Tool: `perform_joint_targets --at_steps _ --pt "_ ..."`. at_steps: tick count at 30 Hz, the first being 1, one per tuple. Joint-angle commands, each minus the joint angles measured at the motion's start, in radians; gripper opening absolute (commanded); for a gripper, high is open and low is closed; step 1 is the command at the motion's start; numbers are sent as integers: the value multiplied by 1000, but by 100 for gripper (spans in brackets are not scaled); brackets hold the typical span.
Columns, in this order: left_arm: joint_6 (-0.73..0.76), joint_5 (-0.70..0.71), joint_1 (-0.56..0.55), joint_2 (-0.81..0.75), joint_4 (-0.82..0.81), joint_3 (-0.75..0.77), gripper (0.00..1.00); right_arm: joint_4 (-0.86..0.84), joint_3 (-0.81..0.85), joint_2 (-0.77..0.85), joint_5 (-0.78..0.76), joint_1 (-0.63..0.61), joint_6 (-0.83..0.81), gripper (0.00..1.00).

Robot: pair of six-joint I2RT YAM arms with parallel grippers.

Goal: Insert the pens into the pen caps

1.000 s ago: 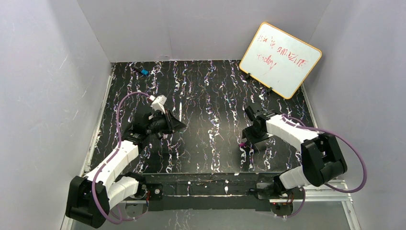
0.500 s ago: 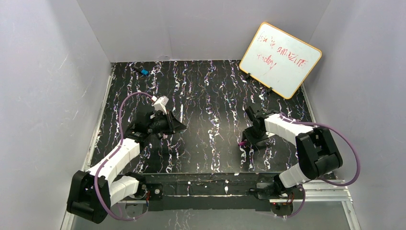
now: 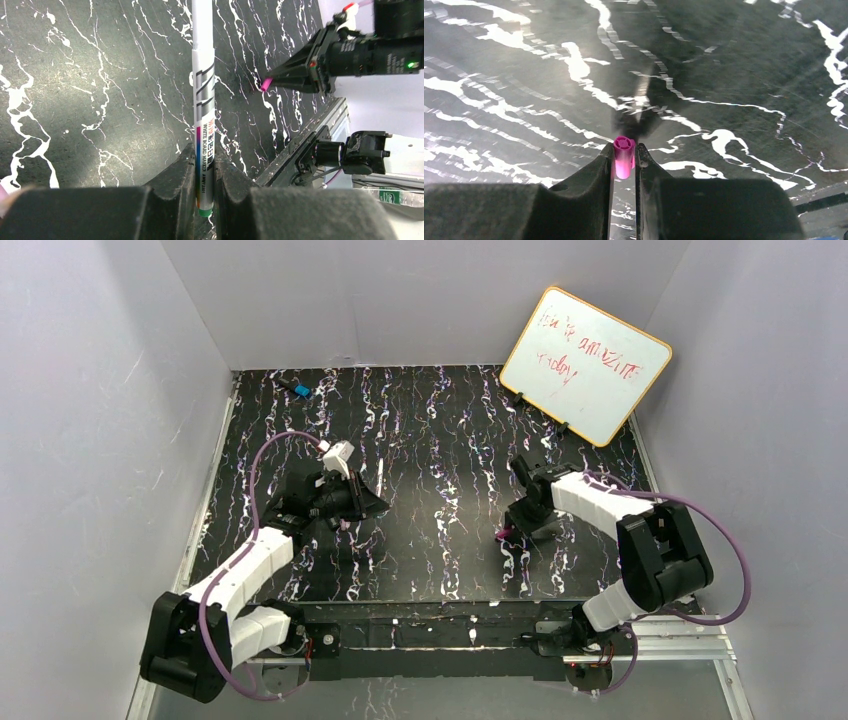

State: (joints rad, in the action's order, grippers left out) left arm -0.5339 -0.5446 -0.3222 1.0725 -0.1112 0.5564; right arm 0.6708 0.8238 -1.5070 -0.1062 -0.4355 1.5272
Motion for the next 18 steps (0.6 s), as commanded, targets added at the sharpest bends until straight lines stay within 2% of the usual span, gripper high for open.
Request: perform_joint_targets --at_steps 1,6,11,18 --pt "58 -18 2 4 13 23 0 -31 150 37 -59 -20 -184 8" --pt "40 -84 1 3 -29 10 0 -60 357 45 -83 -73 -394 4" --pt "-40 -212 -16 -8 -214 -30 0 -117 543 30 -130 -163 -570 5" --pt "-48 -143 -118 8 -280 -16 0 -188 661 9 -147 -286 -686 8"
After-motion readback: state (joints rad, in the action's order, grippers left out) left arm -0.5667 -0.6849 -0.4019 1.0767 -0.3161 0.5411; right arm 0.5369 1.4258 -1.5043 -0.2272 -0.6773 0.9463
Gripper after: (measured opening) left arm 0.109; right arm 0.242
